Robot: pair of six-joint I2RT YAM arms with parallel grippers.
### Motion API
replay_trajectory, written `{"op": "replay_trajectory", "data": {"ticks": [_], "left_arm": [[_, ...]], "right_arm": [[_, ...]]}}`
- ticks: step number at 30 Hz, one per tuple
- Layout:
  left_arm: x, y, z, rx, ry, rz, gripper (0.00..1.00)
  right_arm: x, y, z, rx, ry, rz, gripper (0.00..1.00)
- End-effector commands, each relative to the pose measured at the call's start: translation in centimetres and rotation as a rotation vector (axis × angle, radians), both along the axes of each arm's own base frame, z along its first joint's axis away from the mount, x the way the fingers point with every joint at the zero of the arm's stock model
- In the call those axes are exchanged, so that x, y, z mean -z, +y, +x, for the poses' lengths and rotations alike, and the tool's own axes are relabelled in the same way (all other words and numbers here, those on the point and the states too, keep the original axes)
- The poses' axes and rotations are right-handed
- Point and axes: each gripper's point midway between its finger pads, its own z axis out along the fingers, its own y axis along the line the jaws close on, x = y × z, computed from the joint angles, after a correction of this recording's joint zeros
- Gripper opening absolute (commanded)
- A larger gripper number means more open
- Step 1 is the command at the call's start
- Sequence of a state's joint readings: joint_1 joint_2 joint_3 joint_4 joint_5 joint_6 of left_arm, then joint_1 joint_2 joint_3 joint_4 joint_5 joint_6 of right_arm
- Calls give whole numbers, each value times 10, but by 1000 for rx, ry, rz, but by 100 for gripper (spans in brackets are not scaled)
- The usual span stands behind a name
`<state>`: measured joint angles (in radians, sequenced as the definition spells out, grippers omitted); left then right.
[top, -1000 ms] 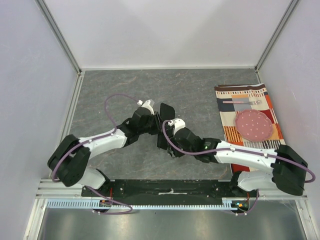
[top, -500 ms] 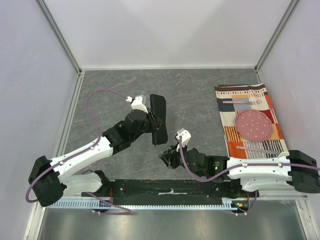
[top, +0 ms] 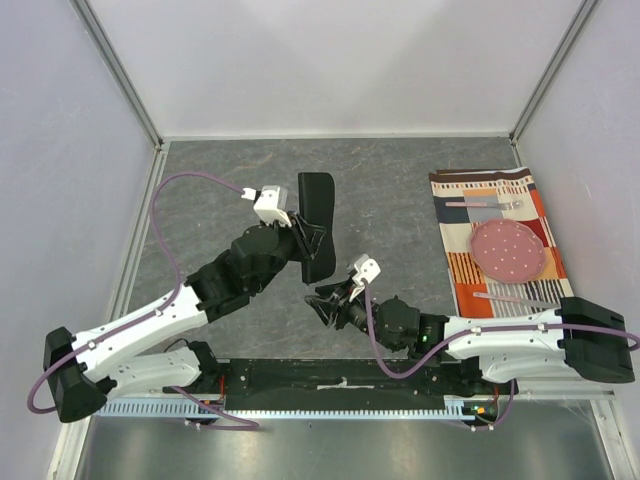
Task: Sort the hair-cutting tools
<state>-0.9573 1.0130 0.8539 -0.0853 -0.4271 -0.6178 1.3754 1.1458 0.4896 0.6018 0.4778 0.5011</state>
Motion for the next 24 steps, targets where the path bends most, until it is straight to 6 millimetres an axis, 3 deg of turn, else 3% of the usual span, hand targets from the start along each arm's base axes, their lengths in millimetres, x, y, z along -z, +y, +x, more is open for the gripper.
{"op": "replay_trajectory", "data": {"ticks": [1, 11, 24], "left_arm": [[-55, 5, 6, -29, -181, -83, 2], [-69, 6, 1, -17, -260, -131, 2], [-69, 1, -3, -3, -292, -123, 2]], "right_arm": [[-28, 4, 2, -6, -100, 92, 45], [-40, 6, 11, 34, -200, 103, 44], [-47, 8, 18, 70, -274, 128, 37]]}}
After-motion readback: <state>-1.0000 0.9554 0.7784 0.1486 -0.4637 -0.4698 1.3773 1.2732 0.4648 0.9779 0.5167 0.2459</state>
